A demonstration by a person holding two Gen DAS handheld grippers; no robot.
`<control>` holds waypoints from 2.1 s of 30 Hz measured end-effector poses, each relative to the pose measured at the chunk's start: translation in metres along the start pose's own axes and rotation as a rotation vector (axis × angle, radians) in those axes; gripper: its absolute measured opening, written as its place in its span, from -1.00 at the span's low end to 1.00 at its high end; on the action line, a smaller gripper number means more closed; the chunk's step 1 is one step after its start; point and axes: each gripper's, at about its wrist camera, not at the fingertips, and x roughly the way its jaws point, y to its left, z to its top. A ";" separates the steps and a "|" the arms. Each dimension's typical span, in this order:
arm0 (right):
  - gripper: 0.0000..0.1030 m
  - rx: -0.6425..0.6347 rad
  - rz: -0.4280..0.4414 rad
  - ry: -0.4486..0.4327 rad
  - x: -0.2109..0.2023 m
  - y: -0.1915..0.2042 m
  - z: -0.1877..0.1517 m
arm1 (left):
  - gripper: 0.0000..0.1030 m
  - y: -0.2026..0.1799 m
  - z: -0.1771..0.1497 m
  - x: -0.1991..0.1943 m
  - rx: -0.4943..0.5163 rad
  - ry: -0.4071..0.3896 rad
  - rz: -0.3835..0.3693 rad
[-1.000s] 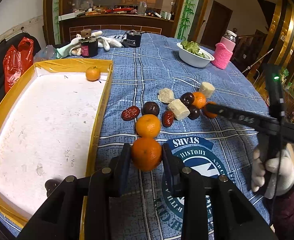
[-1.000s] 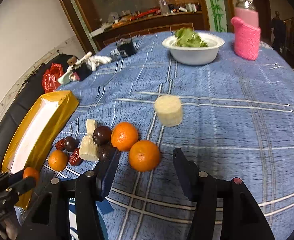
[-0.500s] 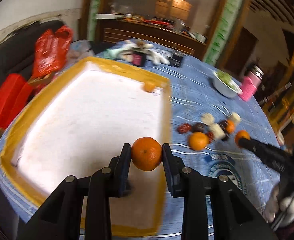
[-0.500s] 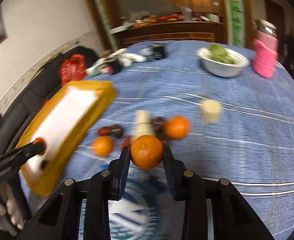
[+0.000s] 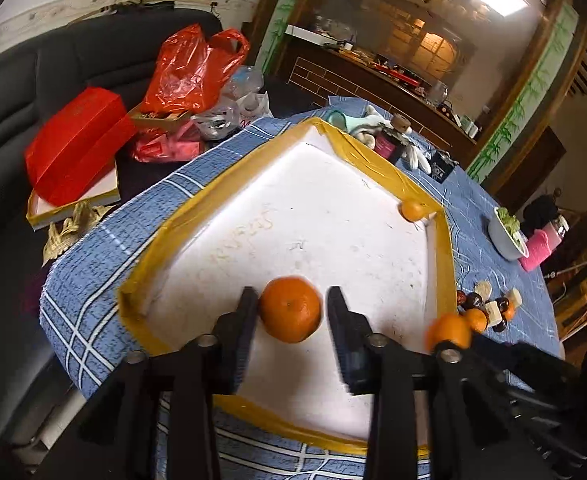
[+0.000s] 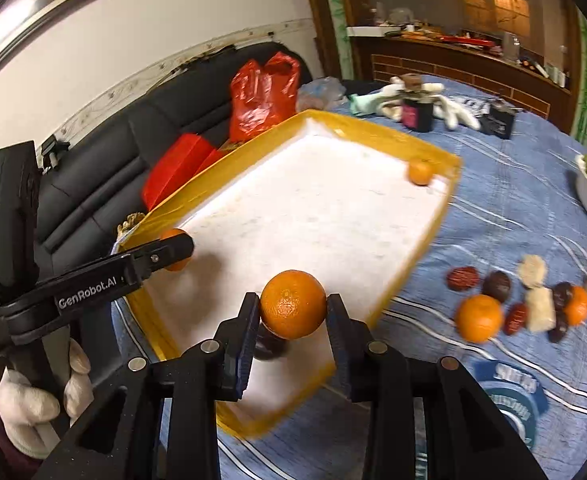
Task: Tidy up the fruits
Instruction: 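Carry the mandarin into the white tray and open the left tool, then grasp a mandarin with the left tool while the right tool grasps another mandarin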
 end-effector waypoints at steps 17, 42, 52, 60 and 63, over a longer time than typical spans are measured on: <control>0.24 0.111 -0.132 -0.073 -0.062 -0.077 -0.043 | 0.34 -0.039 -0.005 -0.026 0.042 -0.049 -0.047; 0.22 0.494 -0.248 -0.135 -0.055 -0.255 -0.035 | -0.31 -0.200 -0.057 0.056 0.465 0.144 -0.165; 0.22 0.566 -0.102 -0.144 -0.045 -0.278 -0.043 | -0.29 -0.222 -0.052 0.102 0.470 0.200 -0.161; -0.08 0.726 0.119 -0.162 -0.041 -0.298 -0.054 | -0.36 -0.229 -0.058 0.114 0.485 0.221 -0.178; -0.17 0.703 0.074 -0.151 -0.041 -0.294 -0.051 | -0.37 -0.225 -0.057 0.113 0.461 0.219 -0.172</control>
